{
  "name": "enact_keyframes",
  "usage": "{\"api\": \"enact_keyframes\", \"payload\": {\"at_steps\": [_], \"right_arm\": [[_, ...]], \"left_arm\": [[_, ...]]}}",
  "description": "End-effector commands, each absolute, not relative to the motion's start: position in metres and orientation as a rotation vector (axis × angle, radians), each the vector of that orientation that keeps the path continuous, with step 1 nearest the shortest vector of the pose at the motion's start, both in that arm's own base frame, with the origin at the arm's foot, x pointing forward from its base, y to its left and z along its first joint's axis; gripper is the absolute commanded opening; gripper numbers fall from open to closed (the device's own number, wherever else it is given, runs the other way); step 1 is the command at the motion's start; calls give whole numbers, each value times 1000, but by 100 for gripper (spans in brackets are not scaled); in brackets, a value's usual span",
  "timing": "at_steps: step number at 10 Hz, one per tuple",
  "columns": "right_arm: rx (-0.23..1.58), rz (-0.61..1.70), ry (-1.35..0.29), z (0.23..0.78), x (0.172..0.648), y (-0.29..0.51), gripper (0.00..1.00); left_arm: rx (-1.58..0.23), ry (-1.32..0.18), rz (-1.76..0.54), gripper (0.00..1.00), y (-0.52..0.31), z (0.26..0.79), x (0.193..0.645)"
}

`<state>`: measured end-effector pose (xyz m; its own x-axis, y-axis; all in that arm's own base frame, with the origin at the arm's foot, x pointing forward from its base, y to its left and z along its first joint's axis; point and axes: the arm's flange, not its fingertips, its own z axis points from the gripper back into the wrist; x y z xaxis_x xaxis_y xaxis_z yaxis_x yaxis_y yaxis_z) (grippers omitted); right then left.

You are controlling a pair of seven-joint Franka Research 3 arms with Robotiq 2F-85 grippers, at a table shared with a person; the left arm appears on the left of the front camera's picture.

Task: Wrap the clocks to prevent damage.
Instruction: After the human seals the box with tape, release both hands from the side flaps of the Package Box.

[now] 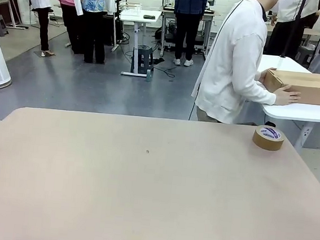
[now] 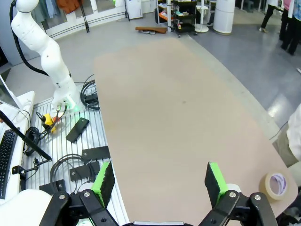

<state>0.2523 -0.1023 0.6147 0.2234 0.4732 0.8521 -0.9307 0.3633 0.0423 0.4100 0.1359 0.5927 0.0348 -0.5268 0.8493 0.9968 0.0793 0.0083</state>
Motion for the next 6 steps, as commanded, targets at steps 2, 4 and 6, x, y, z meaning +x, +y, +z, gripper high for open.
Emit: {"api": "enact_keyframes", "payload": {"at_steps": [2,4,6], "right_arm": [[652,1069,-873,614,253,-102,100],[652,1069,-873,614,253,-102,100],[652,1069,-873,614,253,-102,100]], "left_arm": [[-743,-821,-1356,85,137,594,410],[-743,-821,-1356,85,137,594,410],[-743,-821,-1356,85,137,594,410]]}}
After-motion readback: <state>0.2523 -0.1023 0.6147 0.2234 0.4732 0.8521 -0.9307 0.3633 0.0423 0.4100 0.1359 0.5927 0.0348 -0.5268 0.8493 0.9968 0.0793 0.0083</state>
